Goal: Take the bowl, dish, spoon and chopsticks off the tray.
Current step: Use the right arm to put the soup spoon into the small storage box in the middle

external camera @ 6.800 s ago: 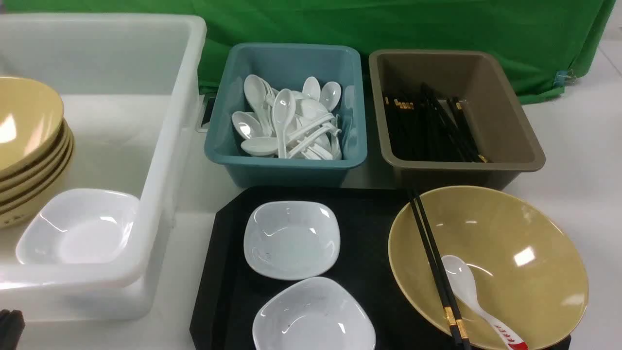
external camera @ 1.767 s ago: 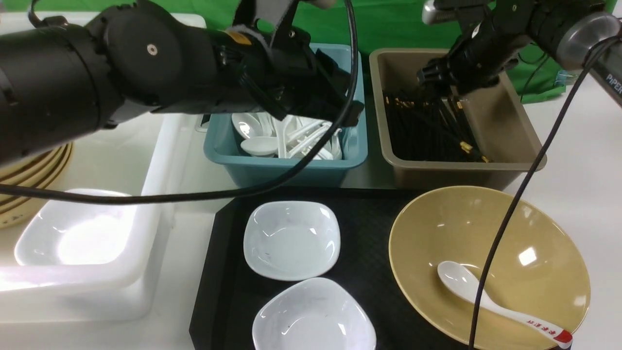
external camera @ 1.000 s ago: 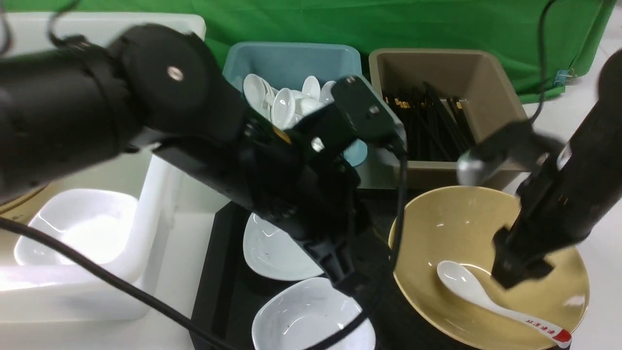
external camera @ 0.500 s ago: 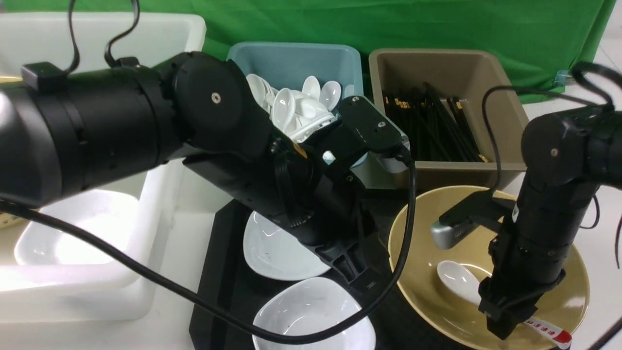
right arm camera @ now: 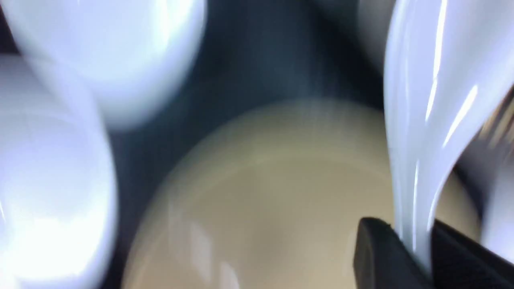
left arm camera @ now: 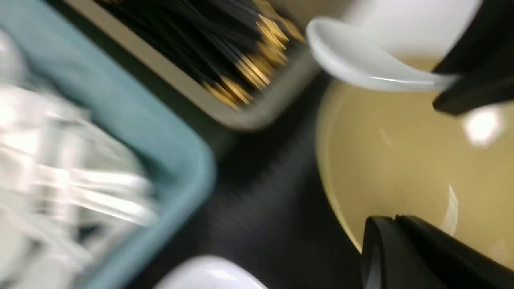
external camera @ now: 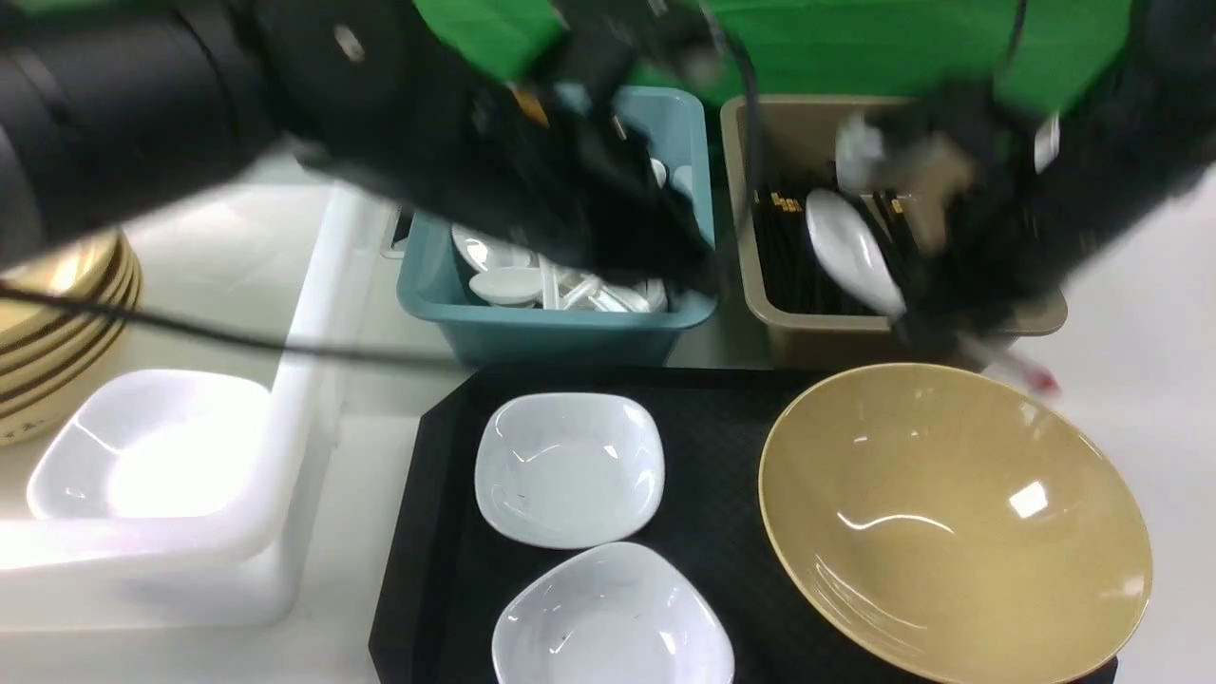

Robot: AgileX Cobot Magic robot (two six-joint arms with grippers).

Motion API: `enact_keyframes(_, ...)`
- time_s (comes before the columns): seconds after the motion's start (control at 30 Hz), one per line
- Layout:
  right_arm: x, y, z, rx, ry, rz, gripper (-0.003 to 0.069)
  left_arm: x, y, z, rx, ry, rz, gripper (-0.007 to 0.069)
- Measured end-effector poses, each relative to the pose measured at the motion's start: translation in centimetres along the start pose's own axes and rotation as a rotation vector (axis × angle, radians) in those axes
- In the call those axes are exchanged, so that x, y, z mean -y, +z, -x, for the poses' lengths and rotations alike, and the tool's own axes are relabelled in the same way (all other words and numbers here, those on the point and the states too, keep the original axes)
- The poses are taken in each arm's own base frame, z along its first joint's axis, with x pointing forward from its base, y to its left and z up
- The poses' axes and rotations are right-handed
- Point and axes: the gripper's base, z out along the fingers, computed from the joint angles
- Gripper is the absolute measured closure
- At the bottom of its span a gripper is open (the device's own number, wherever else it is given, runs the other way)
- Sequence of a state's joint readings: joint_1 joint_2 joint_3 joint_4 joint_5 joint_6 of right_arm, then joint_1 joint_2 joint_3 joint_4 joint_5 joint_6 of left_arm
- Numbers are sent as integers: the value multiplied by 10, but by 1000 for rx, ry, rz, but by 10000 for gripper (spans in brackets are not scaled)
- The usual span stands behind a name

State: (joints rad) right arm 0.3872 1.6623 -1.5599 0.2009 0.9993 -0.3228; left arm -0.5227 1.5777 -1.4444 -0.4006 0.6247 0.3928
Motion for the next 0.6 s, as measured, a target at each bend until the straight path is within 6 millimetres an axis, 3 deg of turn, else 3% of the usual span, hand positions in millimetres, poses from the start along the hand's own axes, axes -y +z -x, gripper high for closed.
enact_keyframes(0.07,0,0,25,119,21,32,575,-24,-13,9,45,-70,63,606)
enact_keyframes(0.1,0,-2,29,138,20,35,575,-26,-14,9,47,-78,69,606)
enact_keyframes(0.17,3,18,57,199,40,99,575,-57,-25,8,59,-143,142,606)
enact_keyframes(0.2,2,21,58,200,41,103,575,-61,-26,7,58,-150,153,606)
enact_keyframes(0.3,5,72,81,193,57,148,575,-86,-36,0,30,-198,206,606)
enact_keyframes(0.43,0,116,106,239,82,169,557,-95,-40,-6,-5,-218,217,606)
enact_keyframes(0.53,-4,136,114,258,84,179,477,-93,-39,-7,-27,-225,203,606)
enact_keyframes(0.6,-6,139,117,257,111,194,319,-91,-39,-10,-54,-231,186,606)
